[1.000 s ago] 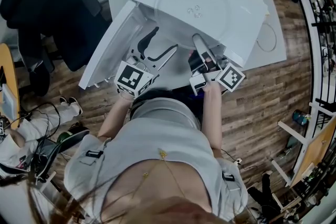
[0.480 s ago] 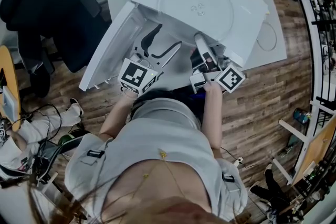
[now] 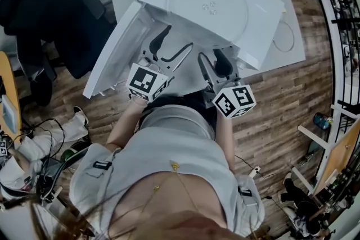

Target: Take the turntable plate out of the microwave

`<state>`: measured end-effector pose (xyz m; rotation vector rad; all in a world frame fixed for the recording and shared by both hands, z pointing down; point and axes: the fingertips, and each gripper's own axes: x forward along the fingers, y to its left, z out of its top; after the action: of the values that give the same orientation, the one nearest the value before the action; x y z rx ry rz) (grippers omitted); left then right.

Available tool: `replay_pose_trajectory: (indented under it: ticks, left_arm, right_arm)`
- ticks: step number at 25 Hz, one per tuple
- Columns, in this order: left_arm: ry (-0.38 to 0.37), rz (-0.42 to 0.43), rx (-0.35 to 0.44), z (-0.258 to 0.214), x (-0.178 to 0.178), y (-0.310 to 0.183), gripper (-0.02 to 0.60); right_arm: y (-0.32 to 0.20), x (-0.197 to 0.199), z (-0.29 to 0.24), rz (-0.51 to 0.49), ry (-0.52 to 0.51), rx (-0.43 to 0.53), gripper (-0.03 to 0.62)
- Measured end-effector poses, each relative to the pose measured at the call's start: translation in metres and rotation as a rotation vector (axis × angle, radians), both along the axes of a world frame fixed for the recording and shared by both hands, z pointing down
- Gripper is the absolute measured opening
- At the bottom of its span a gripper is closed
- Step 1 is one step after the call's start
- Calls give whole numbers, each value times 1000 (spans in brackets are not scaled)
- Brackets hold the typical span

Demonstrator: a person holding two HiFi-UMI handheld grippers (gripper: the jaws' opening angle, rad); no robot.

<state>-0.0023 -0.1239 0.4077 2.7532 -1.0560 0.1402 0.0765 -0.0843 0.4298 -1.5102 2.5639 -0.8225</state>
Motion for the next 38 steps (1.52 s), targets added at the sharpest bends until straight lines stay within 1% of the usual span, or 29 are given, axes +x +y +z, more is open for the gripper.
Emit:
replay_pose_trajectory:
  ticks: [5, 7, 8, 13, 19, 27, 35, 38]
  left_arm:
    - [-2, 2, -4, 1, -2, 7, 316]
    - [-25, 6, -4, 5, -2, 9, 316]
    - [-38, 8, -1, 6, -2, 10, 316]
    - [-82, 10, 32, 6, 2, 7, 316]
    - [-54, -1, 15, 5, 7, -2, 316]
    - [-74, -11, 24, 6, 11, -15, 316]
    - [-82, -18, 19, 7, 18, -27, 316]
    - [-88, -24, 19, 7, 21, -32, 316]
  right_arm:
    - [6, 15, -6, 123, 285, 59, 224]
    - [7, 19, -7, 161, 368, 80, 225]
    - [6, 19, -8, 171, 388, 84, 233]
    - [-1, 22, -12, 199, 363, 89, 244]
    - [-11, 29, -13, 222, 377, 78, 253]
    - [-25, 30, -15, 245, 396, 85, 256]
    - [-39, 23, -22, 246, 471, 121, 256]
    - [-44, 21, -23, 252, 461, 114, 261]
